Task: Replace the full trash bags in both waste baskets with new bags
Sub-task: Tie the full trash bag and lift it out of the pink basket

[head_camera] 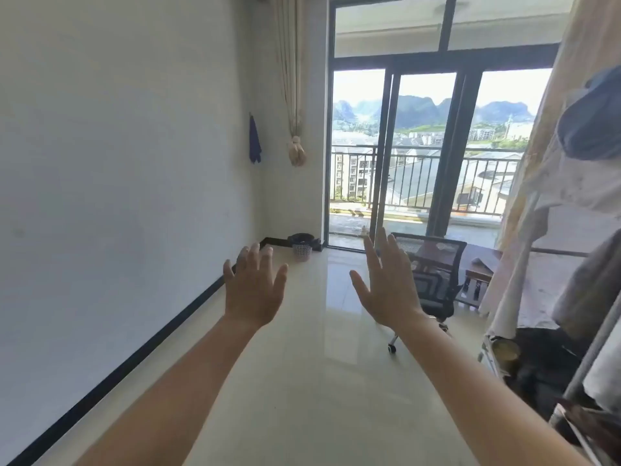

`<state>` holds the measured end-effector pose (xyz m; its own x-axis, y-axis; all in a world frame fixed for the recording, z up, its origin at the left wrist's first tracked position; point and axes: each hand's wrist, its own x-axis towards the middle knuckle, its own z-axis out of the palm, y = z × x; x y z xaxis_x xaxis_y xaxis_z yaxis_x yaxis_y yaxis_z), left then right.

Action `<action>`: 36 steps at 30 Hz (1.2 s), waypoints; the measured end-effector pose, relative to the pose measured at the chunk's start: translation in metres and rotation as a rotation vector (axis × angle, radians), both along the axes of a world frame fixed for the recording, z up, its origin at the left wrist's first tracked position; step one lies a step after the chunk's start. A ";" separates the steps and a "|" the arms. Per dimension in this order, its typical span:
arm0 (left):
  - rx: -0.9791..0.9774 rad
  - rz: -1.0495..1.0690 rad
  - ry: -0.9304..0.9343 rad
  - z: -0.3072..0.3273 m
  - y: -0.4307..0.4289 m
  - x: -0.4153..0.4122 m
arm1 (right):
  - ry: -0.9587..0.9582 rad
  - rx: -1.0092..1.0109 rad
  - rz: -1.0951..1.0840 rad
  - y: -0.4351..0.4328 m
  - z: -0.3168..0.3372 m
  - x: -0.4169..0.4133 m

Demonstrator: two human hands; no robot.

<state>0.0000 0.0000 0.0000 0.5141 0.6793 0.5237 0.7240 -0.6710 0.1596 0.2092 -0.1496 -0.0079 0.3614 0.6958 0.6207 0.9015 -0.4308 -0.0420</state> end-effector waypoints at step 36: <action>-0.030 -0.129 0.190 -0.033 0.671 0.518 | 0.073 -0.242 -0.013 0.651 -0.065 0.535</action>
